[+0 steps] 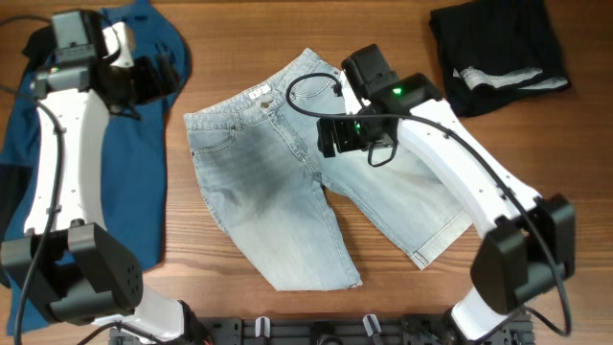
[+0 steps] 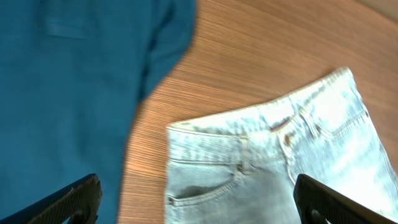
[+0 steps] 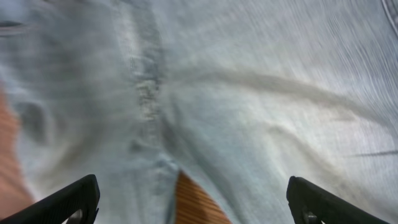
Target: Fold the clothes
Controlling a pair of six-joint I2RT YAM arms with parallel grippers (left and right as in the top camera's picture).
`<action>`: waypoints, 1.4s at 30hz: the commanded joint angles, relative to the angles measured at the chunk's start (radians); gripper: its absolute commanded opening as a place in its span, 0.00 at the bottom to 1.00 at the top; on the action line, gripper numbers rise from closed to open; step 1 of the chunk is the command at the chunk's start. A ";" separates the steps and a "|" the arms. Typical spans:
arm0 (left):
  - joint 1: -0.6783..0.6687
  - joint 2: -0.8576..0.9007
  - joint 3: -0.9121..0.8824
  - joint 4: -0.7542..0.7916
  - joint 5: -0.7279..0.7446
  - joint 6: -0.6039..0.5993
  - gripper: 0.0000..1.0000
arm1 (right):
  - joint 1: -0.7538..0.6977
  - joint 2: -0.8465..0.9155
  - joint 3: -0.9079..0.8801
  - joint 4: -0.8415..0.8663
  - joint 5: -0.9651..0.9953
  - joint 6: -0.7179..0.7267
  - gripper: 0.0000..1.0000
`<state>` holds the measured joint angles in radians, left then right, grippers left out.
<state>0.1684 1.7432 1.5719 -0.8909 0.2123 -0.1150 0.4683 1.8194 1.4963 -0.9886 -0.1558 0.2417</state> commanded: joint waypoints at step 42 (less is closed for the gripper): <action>-0.113 0.155 0.003 -0.022 -0.067 0.034 1.00 | -0.175 0.596 0.658 0.211 0.178 -0.163 0.99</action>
<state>0.0700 1.8500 1.5719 -0.9497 0.1467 -0.1055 0.2924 2.4157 2.0003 -0.6361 0.0853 0.1379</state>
